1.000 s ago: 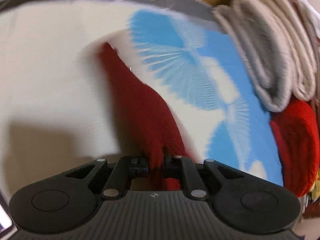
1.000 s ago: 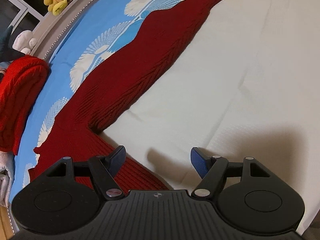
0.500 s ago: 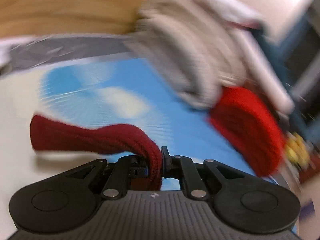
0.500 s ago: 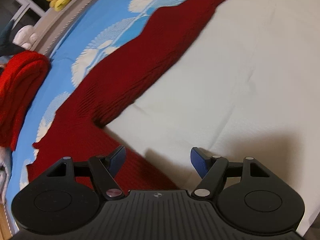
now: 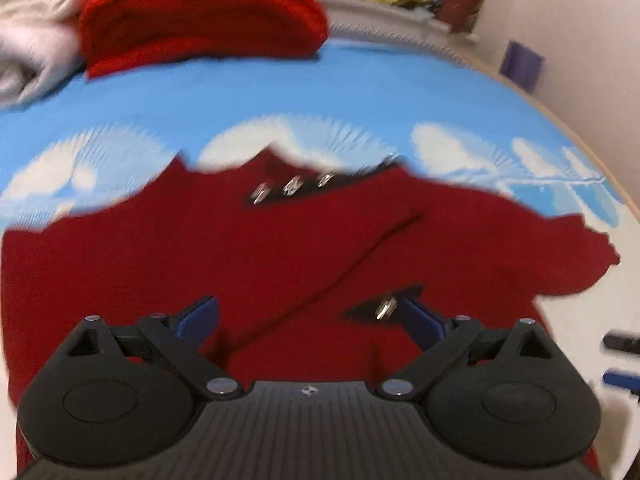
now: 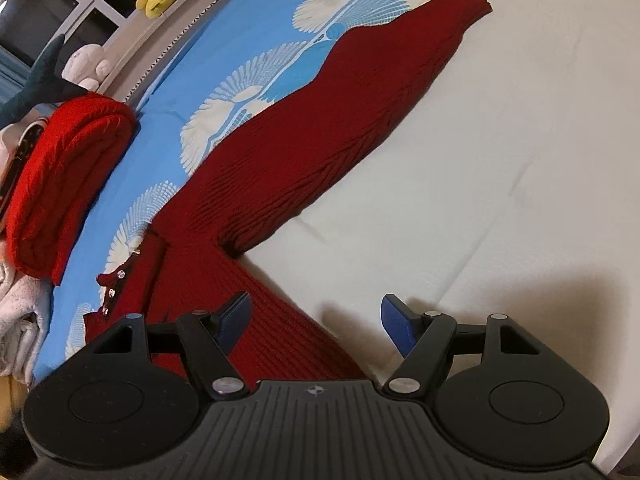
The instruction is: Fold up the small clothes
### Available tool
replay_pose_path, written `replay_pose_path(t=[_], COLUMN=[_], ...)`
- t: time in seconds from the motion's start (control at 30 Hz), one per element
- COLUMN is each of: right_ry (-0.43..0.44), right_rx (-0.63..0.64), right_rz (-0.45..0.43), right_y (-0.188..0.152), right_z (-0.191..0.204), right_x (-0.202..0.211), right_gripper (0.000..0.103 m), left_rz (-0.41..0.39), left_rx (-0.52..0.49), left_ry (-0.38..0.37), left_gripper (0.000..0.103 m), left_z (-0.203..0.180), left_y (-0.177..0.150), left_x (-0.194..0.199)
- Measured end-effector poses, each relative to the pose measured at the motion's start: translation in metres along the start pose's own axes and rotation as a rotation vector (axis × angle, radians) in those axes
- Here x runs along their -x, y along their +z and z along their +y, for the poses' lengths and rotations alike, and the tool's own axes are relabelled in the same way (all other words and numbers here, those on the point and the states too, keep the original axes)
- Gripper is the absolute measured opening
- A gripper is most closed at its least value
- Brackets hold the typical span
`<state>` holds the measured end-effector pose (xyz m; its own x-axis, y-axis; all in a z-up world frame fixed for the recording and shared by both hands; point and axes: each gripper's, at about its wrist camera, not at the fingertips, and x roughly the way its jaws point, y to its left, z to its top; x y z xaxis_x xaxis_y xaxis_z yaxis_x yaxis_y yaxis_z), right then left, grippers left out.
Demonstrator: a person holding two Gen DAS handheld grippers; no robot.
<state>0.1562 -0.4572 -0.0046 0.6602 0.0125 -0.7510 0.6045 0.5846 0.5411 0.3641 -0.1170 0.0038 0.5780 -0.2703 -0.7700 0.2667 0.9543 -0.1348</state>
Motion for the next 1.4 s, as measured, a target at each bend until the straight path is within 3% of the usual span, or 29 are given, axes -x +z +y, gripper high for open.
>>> replay_pose_path(t=[0.07,0.17,0.3,0.43,0.5,0.6,0.67,0.77,0.9,0.97,1.03,1.07,1.37,1.4], right_ry=[0.012,0.057,0.159,0.247,0.276,0.276,0.254,0.198,0.181,0.167,0.149,0.14,0.134,0.117], right_rx=[-0.002,-0.028,-0.021,0.056,0.102,0.191,0.236,0.236,0.191,0.201,0.239,0.246,0.114,0.128], right_rz=[-0.01,-0.014,-0.003,0.02,0.05,0.094,0.111,0.116,0.112,0.054,0.004,0.009,-0.032,-0.024], right_y=[0.002,0.005,0.001,-0.013,-0.019,-0.017,-0.014,-0.014,-0.02,-0.024,-0.028,-0.028,-0.015,-0.013], right_z=[-0.002,-0.003,0.012,0.044,0.064,0.103,0.132,0.167,0.198,0.208,0.216,0.217,0.189,0.186], right_x=[0.003,0.005,0.003,-0.004,-0.012,-0.039,-0.068,-0.113,-0.162,-0.173,-0.177,-0.18,-0.11,-0.114], right_gripper=[0.073,0.074,0.074,0.074,0.074,0.075,0.075,0.075,0.074,0.074,0.045,0.008,0.009,0.015], left_rz=[0.022,0.026,0.027,-0.009,-0.027,0.031,0.032,0.045,0.059,0.066,0.072,0.074,0.063,0.065], left_rx=[0.085,0.19,0.205,0.215,0.262,0.329,0.317,0.29,0.297,0.302,0.307,0.31,0.321,0.323], left_ry=[0.005,0.131,0.361,0.493,0.5,0.48,0.457,0.513,0.44,0.432,0.419,0.413,0.412,0.415], left_gripper=[0.099,0.099,0.103,0.103,0.103,0.103,0.102,0.103,0.102,0.102,0.102,0.102,0.102,0.102], left_z=[0.031,0.076,0.112,0.144,0.164,0.194,0.206,0.209,0.217,0.218,0.218,0.218,0.21,0.21], left_y=[-0.012,-0.034,-0.065,-0.08,-0.082,-0.08,-0.079,-0.079,-0.08,-0.079,-0.081,-0.081,-0.083,-0.083], left_x=[0.014,0.047,0.092,0.109,0.11,0.1,0.1,0.097,0.098,0.097,0.096,0.095,0.1,0.099])
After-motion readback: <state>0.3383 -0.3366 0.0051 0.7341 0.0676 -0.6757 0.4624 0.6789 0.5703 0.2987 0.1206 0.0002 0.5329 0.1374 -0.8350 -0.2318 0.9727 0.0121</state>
